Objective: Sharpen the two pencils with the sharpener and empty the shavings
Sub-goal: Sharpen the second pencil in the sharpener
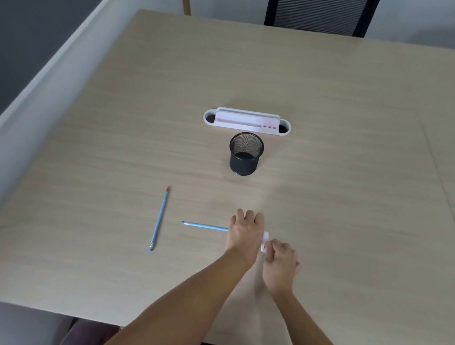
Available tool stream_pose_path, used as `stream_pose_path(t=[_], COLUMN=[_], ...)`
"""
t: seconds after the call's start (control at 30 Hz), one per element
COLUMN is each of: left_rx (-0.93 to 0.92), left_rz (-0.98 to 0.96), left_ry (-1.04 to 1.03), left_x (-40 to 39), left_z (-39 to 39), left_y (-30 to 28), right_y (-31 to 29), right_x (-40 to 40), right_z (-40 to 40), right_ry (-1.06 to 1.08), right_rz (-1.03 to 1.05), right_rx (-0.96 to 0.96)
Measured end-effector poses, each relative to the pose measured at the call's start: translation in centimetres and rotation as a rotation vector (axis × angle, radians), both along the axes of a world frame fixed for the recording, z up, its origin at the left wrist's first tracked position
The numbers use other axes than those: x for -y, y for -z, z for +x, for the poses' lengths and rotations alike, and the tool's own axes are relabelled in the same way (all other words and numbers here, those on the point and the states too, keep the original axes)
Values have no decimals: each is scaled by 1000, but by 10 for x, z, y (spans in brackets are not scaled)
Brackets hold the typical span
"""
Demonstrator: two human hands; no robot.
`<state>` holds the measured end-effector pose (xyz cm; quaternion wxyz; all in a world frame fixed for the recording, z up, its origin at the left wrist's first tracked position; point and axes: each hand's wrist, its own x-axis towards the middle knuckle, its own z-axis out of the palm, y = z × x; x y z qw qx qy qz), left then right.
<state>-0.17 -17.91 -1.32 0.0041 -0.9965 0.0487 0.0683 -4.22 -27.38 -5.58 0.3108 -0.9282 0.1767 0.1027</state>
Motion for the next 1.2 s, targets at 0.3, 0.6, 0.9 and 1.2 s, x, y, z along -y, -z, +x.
stream_pose_path(t=[0.3, 0.6, 0.9, 1.2], left_rx=[-70, 4, -51, -15], left_rz=[-54, 10, -11, 15], left_ry=[22, -10, -3, -20], left_x=[-1, 0, 0, 1], left_z=[0, 0, 3, 4], left_y=[8, -1, 7, 5], right_y=[-69, -48, -59, -5], right_x=[12, 29, 30, 4], right_z=[14, -7, 43, 50], right_ry=[-29, -297, -217, 2], right_rz=[375, 224, 318, 123], right_rx=[211, -85, -36, -16])
